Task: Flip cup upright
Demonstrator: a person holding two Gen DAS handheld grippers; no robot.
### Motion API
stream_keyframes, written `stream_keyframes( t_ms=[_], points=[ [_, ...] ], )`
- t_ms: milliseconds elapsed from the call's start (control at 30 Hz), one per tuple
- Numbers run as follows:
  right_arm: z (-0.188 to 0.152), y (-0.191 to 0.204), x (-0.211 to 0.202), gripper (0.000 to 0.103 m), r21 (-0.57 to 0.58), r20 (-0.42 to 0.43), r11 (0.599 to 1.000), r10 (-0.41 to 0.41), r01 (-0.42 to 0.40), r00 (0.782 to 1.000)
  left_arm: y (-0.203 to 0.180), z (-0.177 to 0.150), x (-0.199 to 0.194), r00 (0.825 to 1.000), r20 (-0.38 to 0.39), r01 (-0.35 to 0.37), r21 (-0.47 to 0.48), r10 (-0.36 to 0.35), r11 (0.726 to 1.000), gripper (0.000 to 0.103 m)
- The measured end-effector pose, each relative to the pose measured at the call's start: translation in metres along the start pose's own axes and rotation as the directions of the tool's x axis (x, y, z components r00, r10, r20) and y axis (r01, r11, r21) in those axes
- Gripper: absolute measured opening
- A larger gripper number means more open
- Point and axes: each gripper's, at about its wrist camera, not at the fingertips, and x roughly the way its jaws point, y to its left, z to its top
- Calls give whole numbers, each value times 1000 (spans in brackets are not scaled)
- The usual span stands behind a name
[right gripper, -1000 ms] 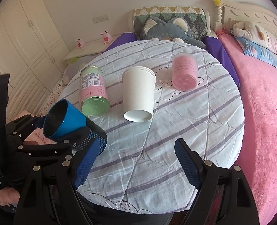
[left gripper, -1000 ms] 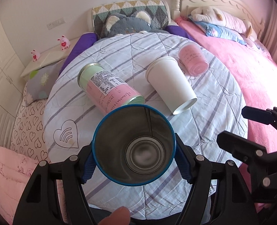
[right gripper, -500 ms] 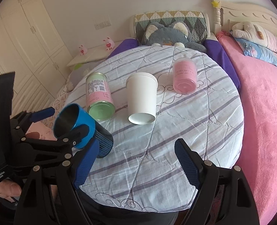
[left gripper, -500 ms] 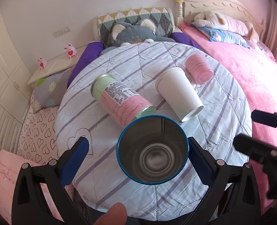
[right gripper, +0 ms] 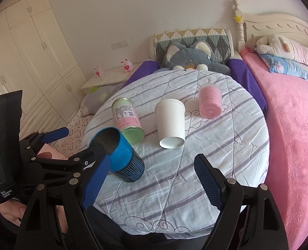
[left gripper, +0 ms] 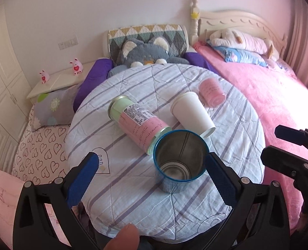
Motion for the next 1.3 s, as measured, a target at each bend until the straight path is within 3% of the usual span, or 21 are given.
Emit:
stream_keyframes(
  t_ms=[133, 267, 600, 1000, 1300],
  points=[
    [-1, 2, -14, 84, 15, 52, 1000, -25, 24, 998, 9, -1, -20, 999, 48, 7, -19, -6, 1000, 103],
    [-6, 17, -31, 84, -2, 98, 995, -101, 101, 990, 17, -14, -45, 995, 102, -17, -2, 17, 1000, 103],
    [-42, 59, -54, 84, 3, 118, 962, -270, 272, 956, 18, -61, -70, 997, 59, -49, 5, 48, 999, 103],
    [-84, 81, -70, 84, -35, 126, 954, -291, 298, 948, 16, -109, -91, 994, 35, -102, -33, 103, 994, 103],
    [-87, 93, -85, 84, -52, 169, 952, -289, 302, 942, 17, -109, -114, 990, 91, -108, -42, 111, 993, 103]
  ],
)
